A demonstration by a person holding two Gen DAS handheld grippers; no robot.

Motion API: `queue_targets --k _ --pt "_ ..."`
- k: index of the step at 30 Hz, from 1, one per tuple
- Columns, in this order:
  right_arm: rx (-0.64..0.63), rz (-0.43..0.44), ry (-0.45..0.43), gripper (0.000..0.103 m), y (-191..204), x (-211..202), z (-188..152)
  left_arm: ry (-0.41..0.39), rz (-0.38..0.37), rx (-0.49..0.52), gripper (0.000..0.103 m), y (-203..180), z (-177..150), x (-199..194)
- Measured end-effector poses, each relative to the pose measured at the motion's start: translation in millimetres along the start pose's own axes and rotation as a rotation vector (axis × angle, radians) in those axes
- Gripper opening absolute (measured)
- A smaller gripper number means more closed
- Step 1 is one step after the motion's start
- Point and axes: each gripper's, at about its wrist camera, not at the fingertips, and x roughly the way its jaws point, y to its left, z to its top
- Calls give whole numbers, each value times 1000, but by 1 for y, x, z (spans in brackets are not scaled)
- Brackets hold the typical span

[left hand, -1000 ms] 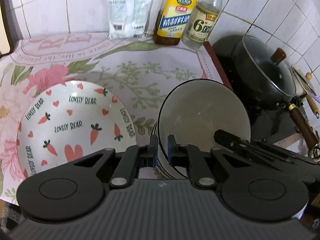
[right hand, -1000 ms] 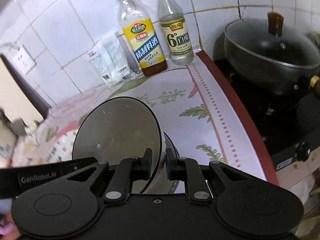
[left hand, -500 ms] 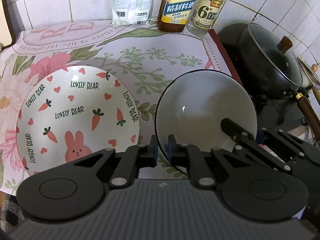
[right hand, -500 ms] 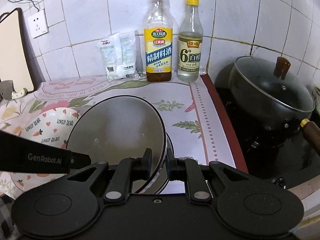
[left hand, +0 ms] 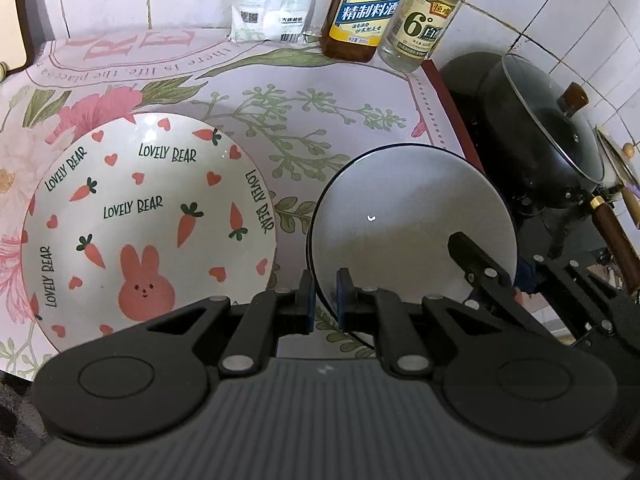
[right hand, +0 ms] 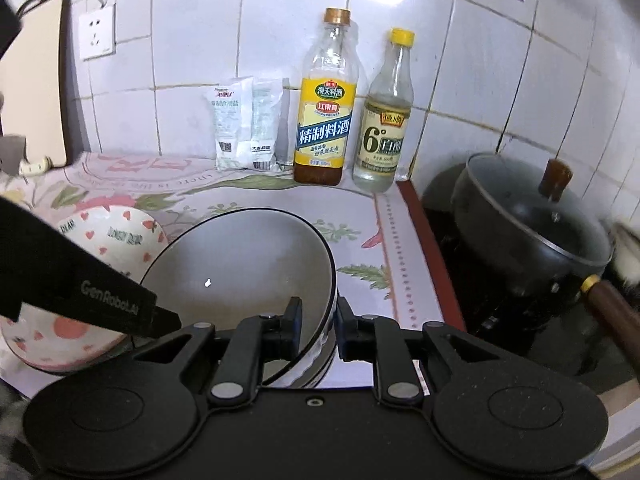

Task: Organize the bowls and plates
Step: 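Open the right gripper and withdraw it from the bowl stack, then grasp the rim of the stacked white bowls with the left gripper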

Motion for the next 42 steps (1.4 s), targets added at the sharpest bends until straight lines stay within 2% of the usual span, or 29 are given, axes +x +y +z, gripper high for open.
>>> queue_targets --k 6,10,14,17,23,31,35,42 --pt "-91 -39 -31 23 7 2 -6 -17 5 6 12 -1 -2 -1" --pt "-95 -41 -21 23 7 5 -10 -29 0 2 13 -1 -3 -2" --pt "-48 -2 -31 24 0 4 -11 -51 -4 -1 14 -1 -6 -3" --pt "6 65 -46 29 -9 -4 -15 -72 -23 -2 15 1 -10 -10" --pt "62 168 -114 35 -26 -36 -32 -111 -107 -26 15 8 -19 -25" --pt "73 225 -173 53 -36 -60 -54 -179 -193 -73 16 19 -36 -39" --pt "66 238 -175 60 -35 -58 -68 -203 -232 -89 24 20 -45 -41" --pt "30 228 -220 70 -29 -40 -93 -257 -231 -40 42 16 -62 -37"
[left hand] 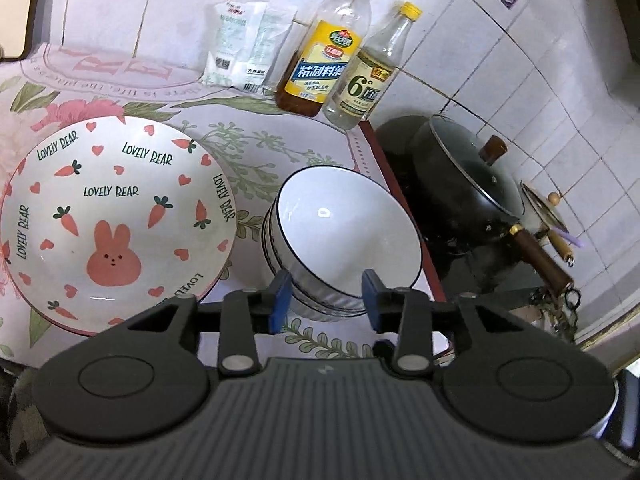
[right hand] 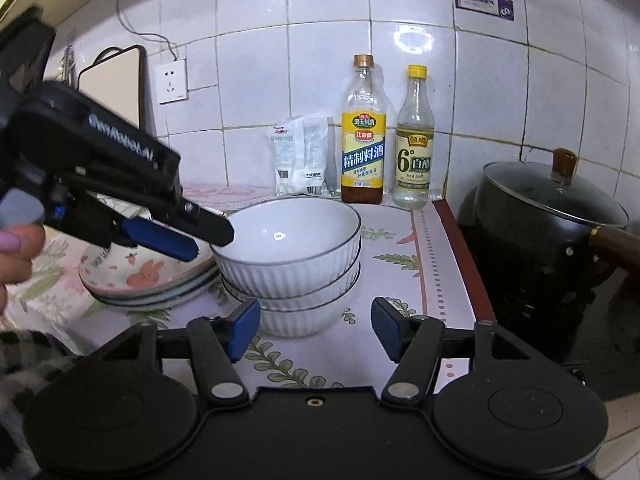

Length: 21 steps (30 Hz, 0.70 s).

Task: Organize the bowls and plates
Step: 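Grasp the rim of the stacked white bowls with the left gripper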

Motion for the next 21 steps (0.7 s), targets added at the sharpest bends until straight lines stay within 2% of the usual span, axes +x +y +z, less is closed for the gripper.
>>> queue_targets --k 2,3,6,9,12,17,21 --pt "-15 -8 7 70 1 8 -8 -9 12 16 46 0 -5 2" --pt "-18 -11 8 71 1 12 -11 -14 21 18 51 0 -7 3" --pt "-28 0 5 76 1 23 -19 -29 16 -21 60 5 -10 6" --pt "-43 11 -4 88 4 35 -26 -21 4 -78 60 11 -9 11" --pt "-46 24 -5 88 7 48 -30 -10 -6 -131 61 16 -8 14" --pt "-3 43 -31 88 7 65 -36 55 -38 -282 61 28 -1 28" --pt "8 74 -50 88 6 73 -35 103 -3 -313 61 27 7 43"
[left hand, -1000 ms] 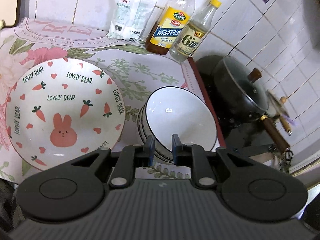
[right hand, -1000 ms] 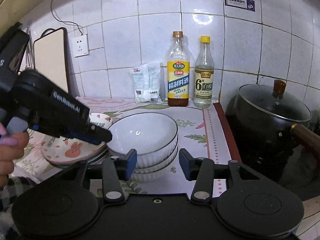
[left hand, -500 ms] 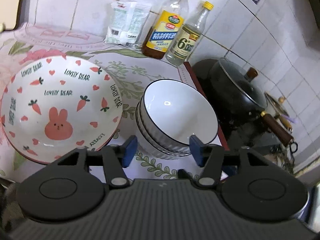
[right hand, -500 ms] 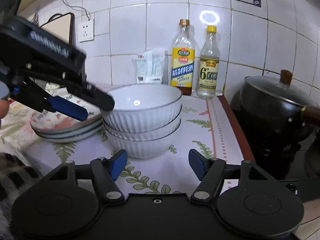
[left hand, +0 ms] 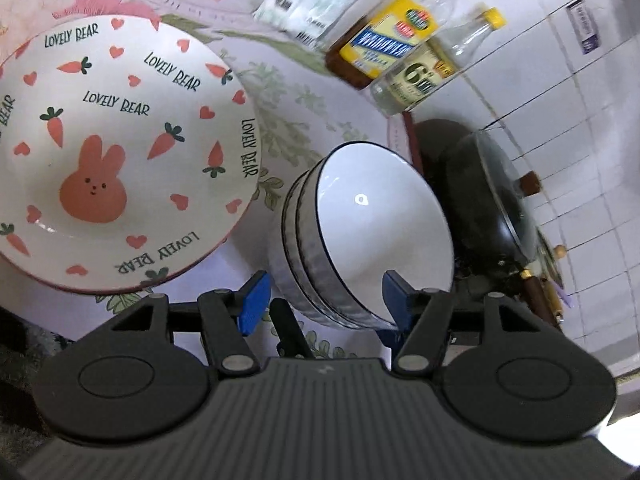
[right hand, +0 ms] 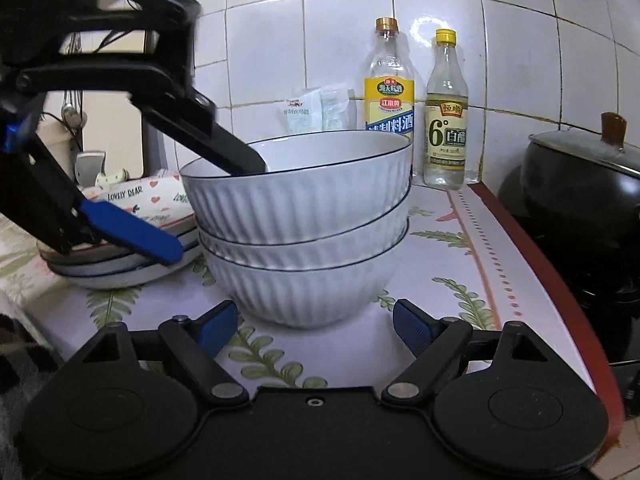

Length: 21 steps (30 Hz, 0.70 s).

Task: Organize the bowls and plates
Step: 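Grasp the rim of the stacked white bowls with the left gripper, then carry the bowl stack with the left gripper onto the bunny plates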

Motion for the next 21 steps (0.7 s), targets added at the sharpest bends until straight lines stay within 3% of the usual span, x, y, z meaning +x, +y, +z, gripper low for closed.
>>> queue_targets --k 7,12,21 --pt "-59 31 -9 88 -2 8 2 46 70 -39 54 -1 4 19" --pt "-82 50 -12 89 -3 12 3 43 94 -43 41 -2 5 24" --pt "-65 62 -40 90 -3 21 0 23 90 -57 40 1 2 29"
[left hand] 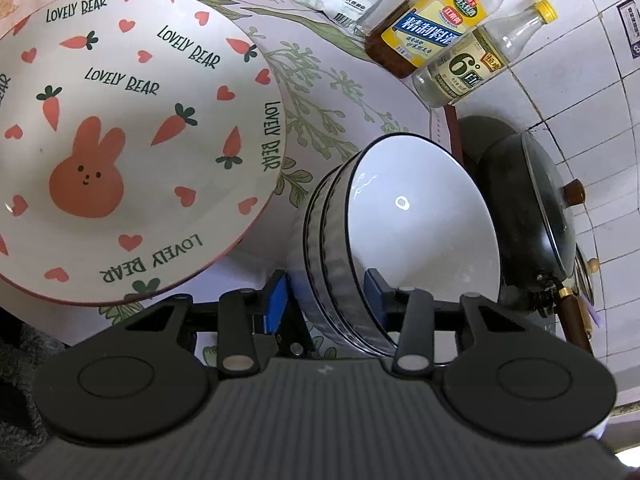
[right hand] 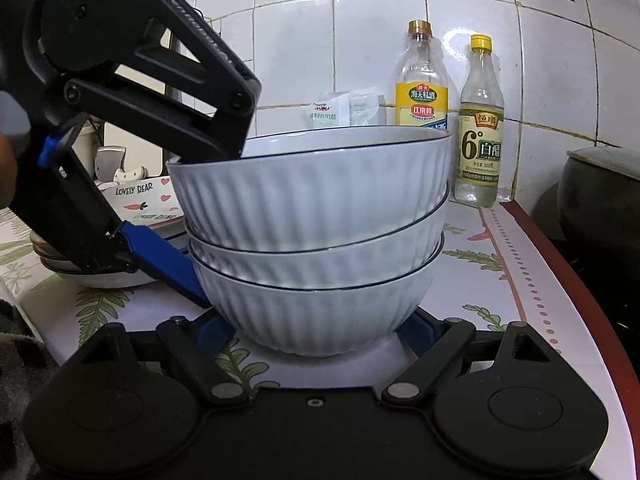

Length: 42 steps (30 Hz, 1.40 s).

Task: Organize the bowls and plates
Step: 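Carry the bowl stack with the left gripper onto the bunny plates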

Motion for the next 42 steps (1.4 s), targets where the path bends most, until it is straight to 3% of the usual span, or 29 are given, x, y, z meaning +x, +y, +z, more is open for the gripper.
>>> queue_targets --k 21,32,42 --pt "-4 -79 -17 89 16 -9 4 -23 -5 116 38 -7 -1 -11" --pt "-15 -92 -63 89 26 -19 38 -19 -26 214 38 -25 19 -49" --pt "-59 -41 -93 89 56 -25 73 -58 -34 202 38 -10 32 -102"
